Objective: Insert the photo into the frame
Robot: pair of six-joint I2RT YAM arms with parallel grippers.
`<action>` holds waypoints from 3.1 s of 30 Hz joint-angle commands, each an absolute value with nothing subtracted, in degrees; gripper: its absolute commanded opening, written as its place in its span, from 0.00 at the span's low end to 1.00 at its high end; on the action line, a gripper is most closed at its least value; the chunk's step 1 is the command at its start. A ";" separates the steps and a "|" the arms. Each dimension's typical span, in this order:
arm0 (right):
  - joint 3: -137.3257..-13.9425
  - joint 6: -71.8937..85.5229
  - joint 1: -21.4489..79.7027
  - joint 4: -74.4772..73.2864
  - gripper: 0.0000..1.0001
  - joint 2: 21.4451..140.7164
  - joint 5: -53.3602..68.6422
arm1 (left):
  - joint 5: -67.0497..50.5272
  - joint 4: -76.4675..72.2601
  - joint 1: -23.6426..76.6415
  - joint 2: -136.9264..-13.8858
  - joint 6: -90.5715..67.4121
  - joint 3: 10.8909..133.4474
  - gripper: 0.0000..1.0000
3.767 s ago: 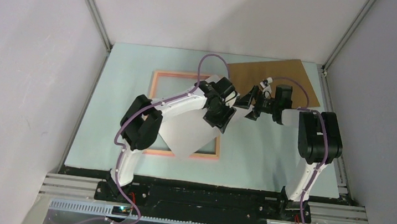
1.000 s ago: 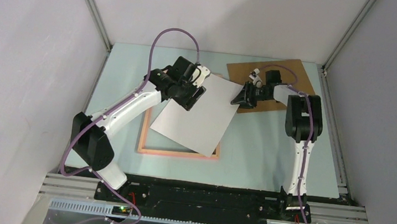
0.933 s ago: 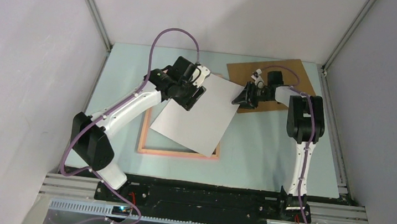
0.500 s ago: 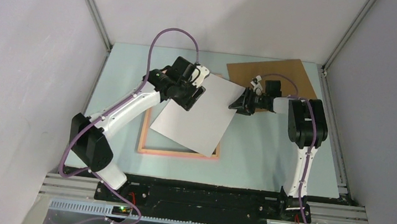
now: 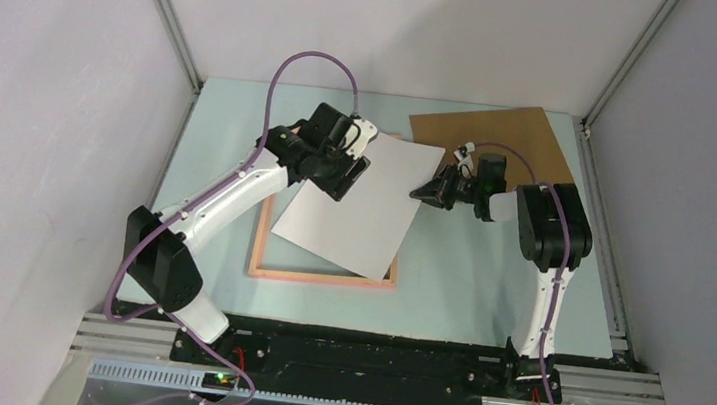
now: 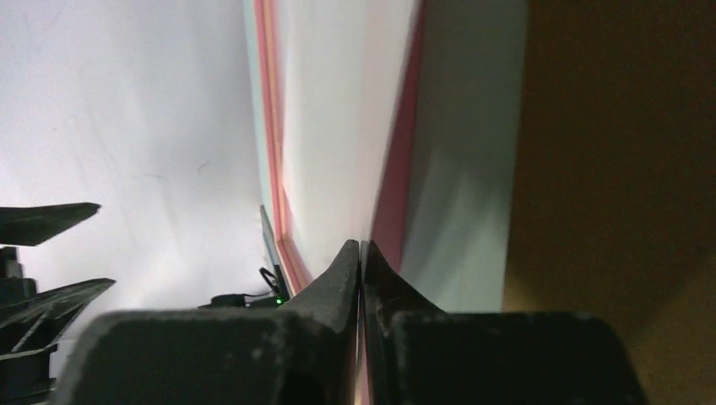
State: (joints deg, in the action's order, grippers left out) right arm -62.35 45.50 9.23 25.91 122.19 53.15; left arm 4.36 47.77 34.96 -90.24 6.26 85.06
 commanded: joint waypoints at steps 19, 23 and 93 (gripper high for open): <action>-85.05 28.51 6.40 -10.50 0.00 122.00 61.45 | 6.48 46.91 34.94 -86.71 7.69 84.17 0.68; -89.07 24.60 7.39 -18.18 0.00 123.20 62.18 | 6.68 46.92 34.93 -86.52 7.95 83.78 0.68; -106.05 30.76 18.90 -15.39 0.00 139.20 59.05 | 9.05 45.72 34.93 -84.86 8.14 81.85 0.81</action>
State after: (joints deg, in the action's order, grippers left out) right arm -106.15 31.46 18.70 -16.16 139.44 59.79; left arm 8.84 47.29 34.96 -87.42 6.74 82.17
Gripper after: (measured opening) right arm 0.009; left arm 0.804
